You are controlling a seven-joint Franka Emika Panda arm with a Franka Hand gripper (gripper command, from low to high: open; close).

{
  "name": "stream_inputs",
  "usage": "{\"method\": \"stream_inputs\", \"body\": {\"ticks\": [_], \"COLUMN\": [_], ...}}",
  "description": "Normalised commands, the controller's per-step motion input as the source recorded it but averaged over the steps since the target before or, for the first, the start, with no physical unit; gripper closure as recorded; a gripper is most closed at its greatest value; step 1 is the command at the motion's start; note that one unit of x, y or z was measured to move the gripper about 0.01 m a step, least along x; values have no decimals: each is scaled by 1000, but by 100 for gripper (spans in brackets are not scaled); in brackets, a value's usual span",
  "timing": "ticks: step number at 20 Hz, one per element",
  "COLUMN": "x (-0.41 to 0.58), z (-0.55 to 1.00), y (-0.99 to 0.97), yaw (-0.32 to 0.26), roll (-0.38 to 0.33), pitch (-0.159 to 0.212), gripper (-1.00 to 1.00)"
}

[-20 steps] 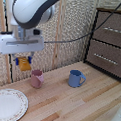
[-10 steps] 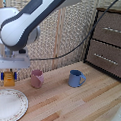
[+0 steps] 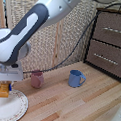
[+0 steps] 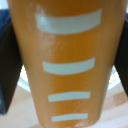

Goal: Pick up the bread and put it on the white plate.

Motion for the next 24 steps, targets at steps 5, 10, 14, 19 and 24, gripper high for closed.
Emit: {"method": "stream_inputs", "body": {"ticks": [5, 10, 14, 19, 24], "x": [215, 193, 147, 19, 118], "z": [-343, -208, 132, 597, 665], "y": [175, 1, 1, -142, -133], "yaw": [233, 320, 243, 95, 49], "roll": [-141, -78, -34, 0, -25], "pitch": [19, 28, -65, -29, -157], "gripper": [100, 100, -100, -100, -100]}}
